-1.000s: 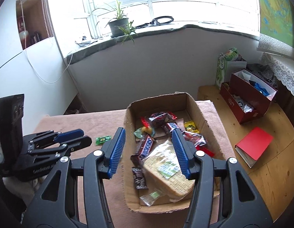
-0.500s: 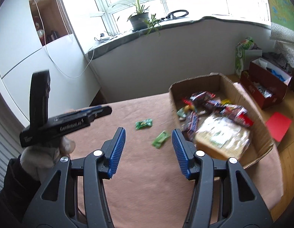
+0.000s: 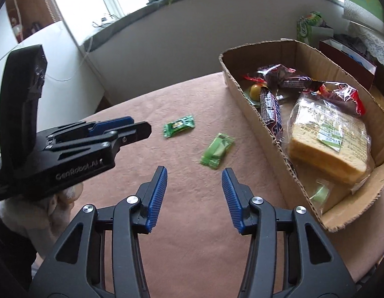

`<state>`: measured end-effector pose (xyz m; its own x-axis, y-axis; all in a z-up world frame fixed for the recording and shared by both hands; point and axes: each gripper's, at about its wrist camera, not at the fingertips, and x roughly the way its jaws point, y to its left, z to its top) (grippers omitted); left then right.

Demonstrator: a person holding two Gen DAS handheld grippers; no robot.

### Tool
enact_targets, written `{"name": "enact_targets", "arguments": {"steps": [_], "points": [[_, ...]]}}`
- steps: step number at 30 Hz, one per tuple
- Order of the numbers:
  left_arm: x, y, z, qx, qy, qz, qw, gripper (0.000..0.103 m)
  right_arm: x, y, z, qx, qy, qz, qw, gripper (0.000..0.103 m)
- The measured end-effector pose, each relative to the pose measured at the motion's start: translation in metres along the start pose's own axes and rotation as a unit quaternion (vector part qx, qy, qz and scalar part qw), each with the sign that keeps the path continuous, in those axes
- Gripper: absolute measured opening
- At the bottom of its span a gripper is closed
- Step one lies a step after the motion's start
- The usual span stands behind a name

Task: Organize snacks
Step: 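Move both grippers back to the two green candies on the table, then grasp the light green candy with the right gripper while the left grasps the dark green candy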

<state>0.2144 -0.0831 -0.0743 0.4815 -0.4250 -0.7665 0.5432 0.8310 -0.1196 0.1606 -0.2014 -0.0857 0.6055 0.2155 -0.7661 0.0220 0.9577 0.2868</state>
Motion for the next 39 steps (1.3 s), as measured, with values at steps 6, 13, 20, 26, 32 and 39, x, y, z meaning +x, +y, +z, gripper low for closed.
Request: {"name": "enact_targets", "arguments": {"steps": [6, 13, 20, 26, 32, 39], "points": [[0.023, 0.008, 0.002, 0.017, 0.011, -0.016, 0.9997, 0.031, 0.026, 0.001, 0.005, 0.005, 0.013, -0.025, 1.0, 0.046], [0.043, 0.013, 0.004, 0.035, 0.017, -0.038, 0.9985, 0.031, 0.049, 0.0, 0.009, 0.006, 0.02, -0.052, 0.998, 0.039], [0.058, 0.003, 0.006, 0.071, 0.019, -0.039, 0.9965, 0.031, 0.056, 0.006, 0.013, -0.011, 0.011, -0.082, 0.997, 0.038], [0.06, 0.007, 0.007, 0.069, 0.018, -0.043, 0.9966, 0.031, 0.061, 0.01, 0.017, -0.022, 0.008, -0.093, 0.995, 0.035], [0.057, 0.01, 0.003, 0.068, 0.014, -0.035, 0.997, 0.024, 0.064, 0.013, 0.017, -0.029, 0.004, -0.103, 0.994, 0.027], [0.052, 0.015, -0.001, 0.07, 0.014, -0.031, 0.9969, 0.02, 0.062, 0.012, 0.015, -0.028, 0.0, -0.092, 0.995, 0.024]]}}
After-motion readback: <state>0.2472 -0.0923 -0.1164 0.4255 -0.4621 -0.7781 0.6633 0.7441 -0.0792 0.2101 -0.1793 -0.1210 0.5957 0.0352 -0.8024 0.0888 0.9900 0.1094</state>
